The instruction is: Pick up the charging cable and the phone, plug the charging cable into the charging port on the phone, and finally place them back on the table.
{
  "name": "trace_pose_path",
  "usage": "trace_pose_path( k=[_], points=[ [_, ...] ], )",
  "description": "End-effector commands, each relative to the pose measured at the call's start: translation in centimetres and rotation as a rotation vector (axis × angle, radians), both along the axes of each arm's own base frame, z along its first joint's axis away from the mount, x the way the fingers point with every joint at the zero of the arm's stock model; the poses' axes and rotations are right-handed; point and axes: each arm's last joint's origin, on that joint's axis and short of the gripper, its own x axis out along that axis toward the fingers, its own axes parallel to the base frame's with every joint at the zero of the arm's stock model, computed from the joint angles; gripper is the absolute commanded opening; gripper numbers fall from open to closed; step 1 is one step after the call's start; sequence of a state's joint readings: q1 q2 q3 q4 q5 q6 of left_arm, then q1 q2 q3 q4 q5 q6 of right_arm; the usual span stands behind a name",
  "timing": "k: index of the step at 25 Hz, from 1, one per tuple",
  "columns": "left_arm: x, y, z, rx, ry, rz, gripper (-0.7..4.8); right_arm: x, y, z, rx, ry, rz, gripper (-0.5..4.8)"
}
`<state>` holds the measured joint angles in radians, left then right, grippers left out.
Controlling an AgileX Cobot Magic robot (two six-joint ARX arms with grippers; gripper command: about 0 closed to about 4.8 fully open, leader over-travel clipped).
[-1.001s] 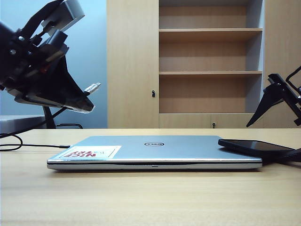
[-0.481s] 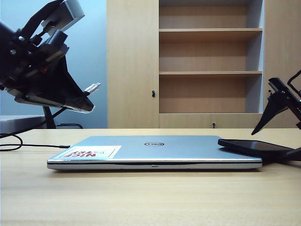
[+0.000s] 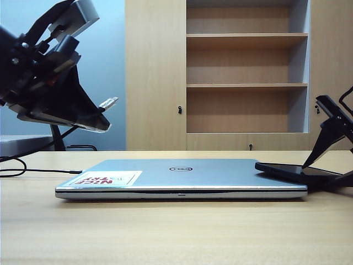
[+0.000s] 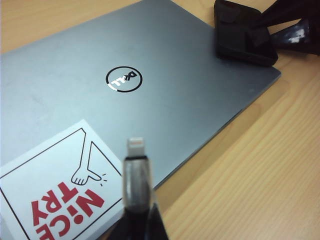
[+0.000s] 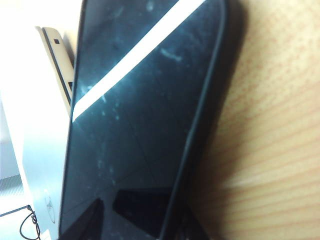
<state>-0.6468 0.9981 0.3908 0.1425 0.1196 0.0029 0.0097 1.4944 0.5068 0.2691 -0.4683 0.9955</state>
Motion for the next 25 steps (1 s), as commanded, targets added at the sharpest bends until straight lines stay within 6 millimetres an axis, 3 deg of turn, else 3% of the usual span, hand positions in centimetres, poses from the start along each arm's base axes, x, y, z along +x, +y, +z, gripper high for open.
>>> trace_pose_path(
  k=[1, 4, 7, 10, 16, 21, 25],
  points=[
    [0.1, 0.0, 0.3, -0.013, -0.017, 0.000, -0.06, 0.0, 0.0, 0.1, 0.001, -0.001, 0.002, 1.84],
    [0.1, 0.0, 0.3, -0.013, -0.016, 0.000, -0.06, 0.0, 0.0, 0.1, 0.001, -0.001, 0.002, 0.74],
    [0.1, 0.0, 0.3, -0.012, -0.016, 0.000, -0.06, 0.0, 0.0, 0.1, 0.001, -0.001, 0.002, 0.69],
    [0.1, 0.0, 0.3, -0.012, -0.015, 0.000, -0.06, 0.0, 0.0, 0.1, 0.001, -0.002, 0.002, -0.05],
    [0.0, 0.0, 0.2, -0.008, -0.011, 0.000, -0.06, 0.2, 0.0, 0.7, -0.017, -0.067, 0.021, -0.05],
    [0.0, 0.0, 0.2, -0.008, -0.010, 0.000, -0.06, -0.2, 0.0, 4.9, -0.067, -0.188, 0.055, -0.05],
    [-0.1, 0.1, 0.0, 0.007, 0.009, 0.000, -0.06, -1.0, 0.0, 7.8, -0.159, -0.171, 0.105, -0.05]
  ],
)
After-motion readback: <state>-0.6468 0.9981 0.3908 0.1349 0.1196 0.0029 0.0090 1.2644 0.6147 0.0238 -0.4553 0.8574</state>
